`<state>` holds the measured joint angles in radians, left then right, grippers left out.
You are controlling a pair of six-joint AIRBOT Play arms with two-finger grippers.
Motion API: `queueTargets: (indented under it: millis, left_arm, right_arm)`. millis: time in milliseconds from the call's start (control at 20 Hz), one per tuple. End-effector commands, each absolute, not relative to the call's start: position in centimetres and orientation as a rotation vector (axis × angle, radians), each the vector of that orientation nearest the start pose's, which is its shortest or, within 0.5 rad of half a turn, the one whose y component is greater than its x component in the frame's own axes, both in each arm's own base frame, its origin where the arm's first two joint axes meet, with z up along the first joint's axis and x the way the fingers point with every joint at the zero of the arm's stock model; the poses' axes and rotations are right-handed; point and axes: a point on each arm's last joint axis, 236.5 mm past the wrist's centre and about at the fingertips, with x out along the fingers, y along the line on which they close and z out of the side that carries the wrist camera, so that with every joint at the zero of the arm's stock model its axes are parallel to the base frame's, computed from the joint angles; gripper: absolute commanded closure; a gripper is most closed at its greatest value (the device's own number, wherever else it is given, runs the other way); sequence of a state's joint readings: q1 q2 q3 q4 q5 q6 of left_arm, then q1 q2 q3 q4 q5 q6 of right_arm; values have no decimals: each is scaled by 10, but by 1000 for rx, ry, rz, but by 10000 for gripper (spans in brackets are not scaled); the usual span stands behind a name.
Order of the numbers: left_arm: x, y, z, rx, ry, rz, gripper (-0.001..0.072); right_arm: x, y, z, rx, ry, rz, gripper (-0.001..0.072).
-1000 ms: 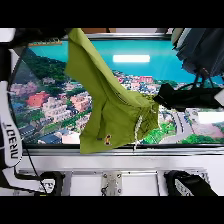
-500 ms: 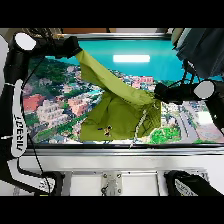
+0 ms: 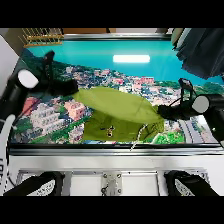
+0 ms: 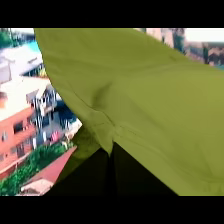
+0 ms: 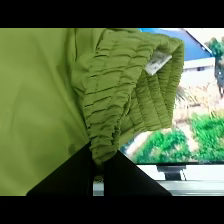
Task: Fold the clothes and pants, and hang the long-sleeved shirts on hangers.
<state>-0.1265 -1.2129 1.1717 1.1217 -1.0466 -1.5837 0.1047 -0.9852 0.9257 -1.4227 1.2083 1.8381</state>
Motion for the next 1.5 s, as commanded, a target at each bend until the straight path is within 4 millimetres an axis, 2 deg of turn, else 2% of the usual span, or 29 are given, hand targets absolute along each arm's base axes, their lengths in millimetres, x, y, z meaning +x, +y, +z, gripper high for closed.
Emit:
queueTargets:
  millis: [0, 100, 150, 250, 350, 700, 800, 950, 1000, 1100, 1200, 1300, 1450]
  left_arm:
    - [326, -146, -6, -338, 1209, -316, 701]
    - [299, -153, -39, -320, 1236, -317, 701]
    - [292, -155, -51, -318, 1234, -309, 701]
    - [284, -156, -69, -338, 1237, -284, 701]
    - [278, -158, -77, -335, 1239, -281, 701]
    - [255, -173, -74, -287, 1325, -347, 701]
    - [252, -175, -61, -280, 1322, -370, 701]
    - [249, -177, -27, -286, 1250, -409, 701]
    - [241, -177, -17, -295, 1252, -419, 701]
    - [217, -173, -10, -292, 1287, -437, 701]
    - [194, -168, -16, -291, 1331, -438, 701]
    - [171, -165, -32, -330, 1381, -431, 701]
    - [144, -178, -47, -458, 1432, -455, 701]
  right_arm:
    - [286, 56, -16, 271, 1315, -21, 690]
    - [287, 55, -33, 278, 1292, -27, 690]
    - [286, 55, -40, 280, 1289, -30, 690]
    - [285, 54, -48, 281, 1287, -34, 690]
    - [282, 52, -53, 272, 1302, -40, 689]
    - [285, 52, -57, 273, 1303, -42, 689]
    - [286, 53, -53, 275, 1290, -39, 689]
    - [285, 53, -39, 278, 1269, -34, 689]
    - [283, 52, -34, 277, 1278, -34, 689]
    - [274, 52, -34, 271, 1317, -36, 689]
    - [271, 52, -36, 269, 1335, -39, 689]
    - [271, 52, -38, 269, 1339, -40, 689]
    - [270, 52, -40, 268, 1347, -42, 689]
